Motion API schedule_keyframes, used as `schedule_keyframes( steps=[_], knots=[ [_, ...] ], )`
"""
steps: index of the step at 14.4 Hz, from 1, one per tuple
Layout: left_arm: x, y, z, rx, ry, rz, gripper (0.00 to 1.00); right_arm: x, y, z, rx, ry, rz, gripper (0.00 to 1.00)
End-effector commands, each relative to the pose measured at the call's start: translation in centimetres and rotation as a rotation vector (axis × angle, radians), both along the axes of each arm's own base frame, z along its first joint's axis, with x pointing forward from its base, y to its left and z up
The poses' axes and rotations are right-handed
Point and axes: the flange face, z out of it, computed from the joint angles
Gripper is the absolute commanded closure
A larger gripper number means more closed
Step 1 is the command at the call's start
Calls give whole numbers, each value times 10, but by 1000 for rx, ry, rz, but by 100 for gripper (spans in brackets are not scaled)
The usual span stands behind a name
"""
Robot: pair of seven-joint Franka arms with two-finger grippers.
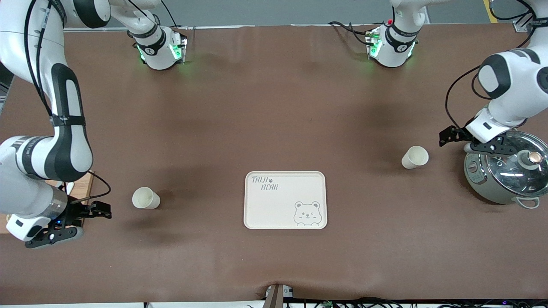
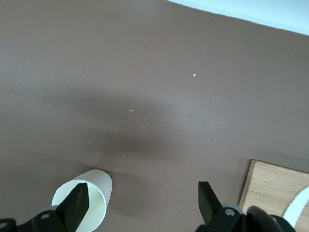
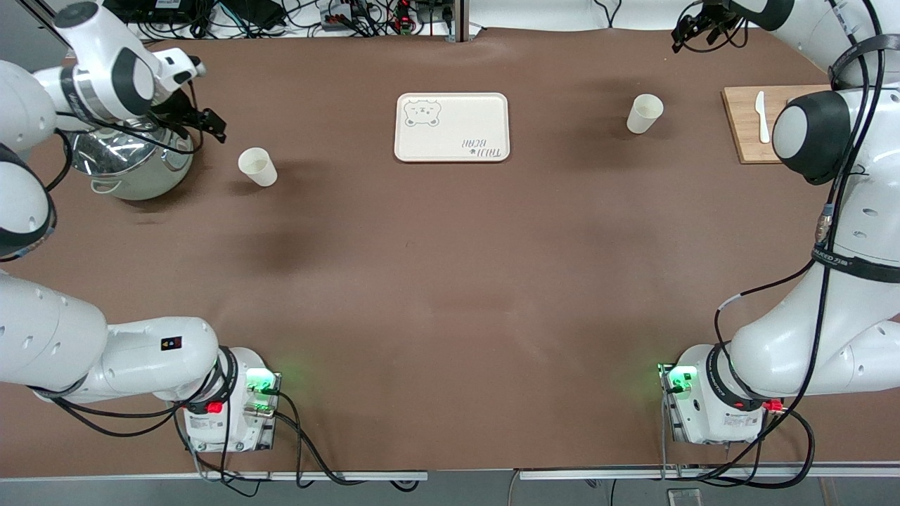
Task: Place white IKEA cup upright on tray with both arms
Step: 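Lower both grippers around the white cups and close them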
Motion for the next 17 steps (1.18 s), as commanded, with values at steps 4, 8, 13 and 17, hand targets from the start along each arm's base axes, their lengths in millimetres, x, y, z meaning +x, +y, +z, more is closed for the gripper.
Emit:
schedule_keyframes(
  steps=[4, 8, 13, 17],
  knots=[
    [-4, -8, -38, -18, -10, 11, 0, -24, -1, -17, 24, 28, 9, 0],
    [-6, -14, -63, -20, 9, 5, 0, -38, 4, -16, 32, 46, 20, 0],
    [-5, -15, -82, -18, 5, 4, 0, -63, 17, -30, 36, -9, 22, 0],
    [-3, -16, -90, -16, -6, 6, 0, -70, 23, -46, 39, -27, 26, 0]
  ],
)
